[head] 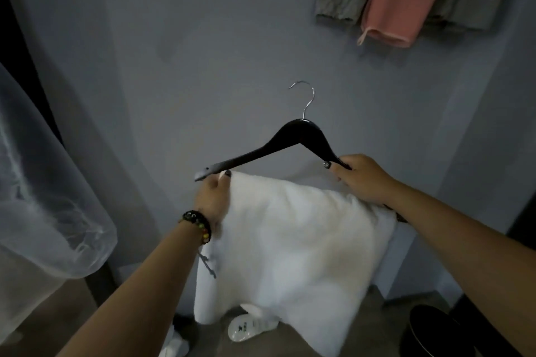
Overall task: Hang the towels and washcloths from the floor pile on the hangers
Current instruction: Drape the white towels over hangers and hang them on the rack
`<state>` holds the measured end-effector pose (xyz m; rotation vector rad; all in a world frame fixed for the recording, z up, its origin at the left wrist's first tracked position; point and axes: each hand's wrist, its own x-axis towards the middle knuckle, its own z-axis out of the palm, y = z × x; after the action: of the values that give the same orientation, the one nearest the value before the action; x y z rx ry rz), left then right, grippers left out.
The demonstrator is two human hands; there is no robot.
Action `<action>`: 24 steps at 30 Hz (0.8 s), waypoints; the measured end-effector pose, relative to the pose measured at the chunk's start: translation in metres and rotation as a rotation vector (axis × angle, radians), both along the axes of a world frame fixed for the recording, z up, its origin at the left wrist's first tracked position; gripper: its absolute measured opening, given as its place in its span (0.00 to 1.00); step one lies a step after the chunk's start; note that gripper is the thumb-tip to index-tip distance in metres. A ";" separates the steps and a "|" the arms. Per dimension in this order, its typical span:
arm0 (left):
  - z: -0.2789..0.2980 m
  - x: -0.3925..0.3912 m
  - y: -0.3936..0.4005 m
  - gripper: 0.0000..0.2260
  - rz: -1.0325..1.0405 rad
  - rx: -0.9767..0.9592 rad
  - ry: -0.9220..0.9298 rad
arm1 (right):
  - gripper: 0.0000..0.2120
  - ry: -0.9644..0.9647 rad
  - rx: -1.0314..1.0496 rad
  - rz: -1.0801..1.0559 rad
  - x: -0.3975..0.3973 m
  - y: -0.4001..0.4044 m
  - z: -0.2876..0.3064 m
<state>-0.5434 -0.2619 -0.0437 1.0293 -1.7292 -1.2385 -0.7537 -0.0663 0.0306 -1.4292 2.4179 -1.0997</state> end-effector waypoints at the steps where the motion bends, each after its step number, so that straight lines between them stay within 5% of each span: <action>1: 0.000 -0.001 0.000 0.12 0.072 -0.079 -0.018 | 0.18 -0.020 -0.025 -0.029 -0.001 0.003 0.003; 7: 0.002 0.001 -0.010 0.10 0.275 -0.306 -0.015 | 0.23 0.026 -0.074 -0.076 0.017 -0.005 0.025; 11: 0.003 -0.001 -0.020 0.10 0.305 -0.819 -0.063 | 0.26 0.131 -0.094 -0.126 0.027 -0.024 0.046; 13: -0.002 -0.006 -0.016 0.12 0.208 -0.855 -0.021 | 0.26 0.164 -0.104 -0.144 0.033 -0.034 0.063; 21: -0.047 -0.035 -0.018 0.41 0.231 0.420 0.085 | 0.18 0.155 -0.174 -0.222 0.040 -0.072 0.131; 24: -0.052 -0.041 -0.021 0.47 0.013 0.860 0.293 | 0.17 0.152 -0.177 -0.245 0.044 -0.090 0.151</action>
<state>-0.5844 -0.2829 -0.0958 1.2257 -0.9438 -2.0761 -0.7098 -0.1566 0.1813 -1.3344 2.7226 -1.3322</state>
